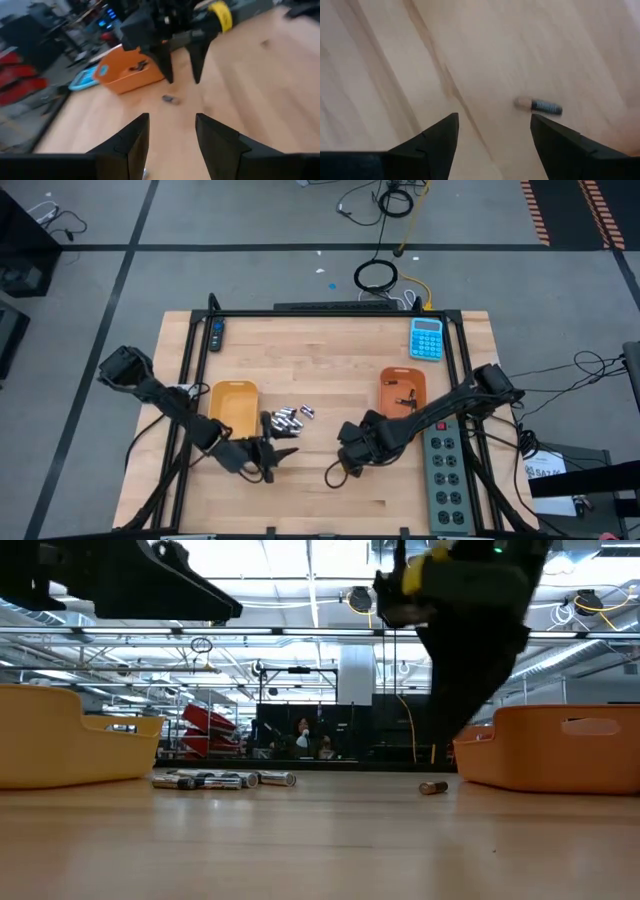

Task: Sort batteries
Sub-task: Put the brown battery into the orange bin

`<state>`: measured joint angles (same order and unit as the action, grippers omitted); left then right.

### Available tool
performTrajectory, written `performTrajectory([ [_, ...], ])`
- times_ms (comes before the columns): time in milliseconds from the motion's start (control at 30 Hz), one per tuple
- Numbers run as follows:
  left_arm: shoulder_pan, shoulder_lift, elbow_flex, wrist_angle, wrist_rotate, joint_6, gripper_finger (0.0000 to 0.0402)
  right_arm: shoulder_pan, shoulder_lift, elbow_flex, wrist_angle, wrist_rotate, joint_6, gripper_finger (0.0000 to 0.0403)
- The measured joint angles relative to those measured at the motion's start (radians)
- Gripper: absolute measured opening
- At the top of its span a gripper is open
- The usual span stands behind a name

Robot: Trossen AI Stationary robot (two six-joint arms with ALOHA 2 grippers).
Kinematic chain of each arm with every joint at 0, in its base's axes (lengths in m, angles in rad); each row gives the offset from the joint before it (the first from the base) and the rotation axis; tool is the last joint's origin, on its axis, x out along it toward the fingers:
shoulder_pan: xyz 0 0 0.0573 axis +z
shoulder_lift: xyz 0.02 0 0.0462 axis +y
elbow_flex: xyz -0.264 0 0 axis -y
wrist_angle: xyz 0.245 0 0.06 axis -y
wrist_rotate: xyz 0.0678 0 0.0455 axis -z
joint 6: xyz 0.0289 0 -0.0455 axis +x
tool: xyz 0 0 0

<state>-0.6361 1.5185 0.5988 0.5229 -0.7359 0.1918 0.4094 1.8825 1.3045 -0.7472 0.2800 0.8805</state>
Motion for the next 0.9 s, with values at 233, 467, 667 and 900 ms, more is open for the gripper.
performTrajectory([
  [233, 0.081, 0.0, -0.044, 0.172, 0.112, -0.018, 0.017, -0.035, 0.021, 0.0, -0.024, 0.001, 0.001, 0.0238],
  [467, 0.17, 0.0, -0.044, 0.289, 0.233, 0.14, 0.017, -0.055, 0.027, 0.0, 0.011, 0.012, 0.041, 0.0238],
  [667, 0.262, 0.0, -0.044, 0.331, 0.446, 0.181, 0.017, -0.072, 0.027, 0.0, 0.013, -0.019, 0.05, 0.0238],
  [900, 0.312, 0.0, -0.044, 0.333, 0.555, 0.182, 0.017, -0.089, 0.027, 0.0, 0.009, -0.1, 0.161, 0.0238],
])
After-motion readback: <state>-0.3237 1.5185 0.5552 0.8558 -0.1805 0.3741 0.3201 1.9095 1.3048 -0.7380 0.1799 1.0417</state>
